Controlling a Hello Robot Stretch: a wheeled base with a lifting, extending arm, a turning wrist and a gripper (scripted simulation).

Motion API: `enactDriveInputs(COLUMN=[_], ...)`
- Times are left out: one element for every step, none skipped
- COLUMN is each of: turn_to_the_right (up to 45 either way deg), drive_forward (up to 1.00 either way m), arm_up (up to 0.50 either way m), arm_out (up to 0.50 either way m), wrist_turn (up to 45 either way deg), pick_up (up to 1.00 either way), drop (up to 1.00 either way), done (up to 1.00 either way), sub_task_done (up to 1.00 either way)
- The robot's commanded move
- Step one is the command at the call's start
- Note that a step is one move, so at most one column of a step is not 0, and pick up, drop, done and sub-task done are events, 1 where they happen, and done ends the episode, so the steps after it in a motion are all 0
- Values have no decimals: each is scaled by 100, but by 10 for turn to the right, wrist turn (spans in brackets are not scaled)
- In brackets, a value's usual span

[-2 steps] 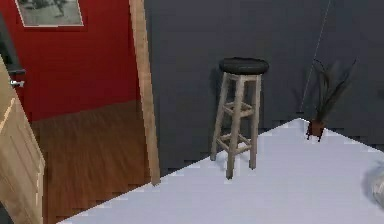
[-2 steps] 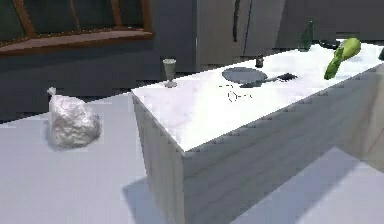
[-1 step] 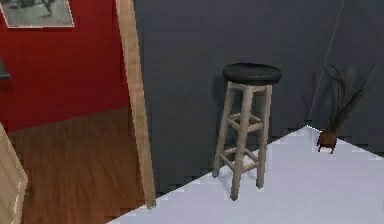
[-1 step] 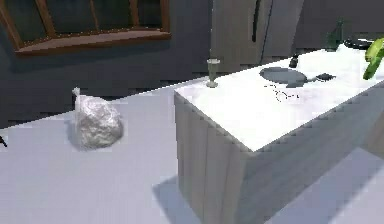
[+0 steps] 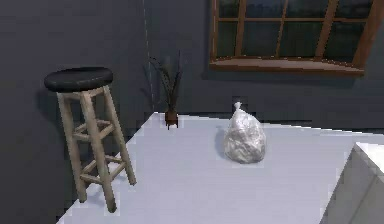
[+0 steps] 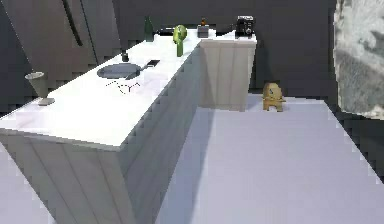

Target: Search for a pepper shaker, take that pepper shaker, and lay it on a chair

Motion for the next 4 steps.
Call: enactDriveInputs(turn_to_the_right=[180,0,180,0], drive_forward=[0,100,0,10], arm_up=[0,0,0,0], arm_out=[0,0,0,0], wrist_turn=[0,0,0,0], pick_up=[0,0,0,0], drop=[0,0,0,0], done=[0,0,0,0], sub_task_done=[0,0,0,0])
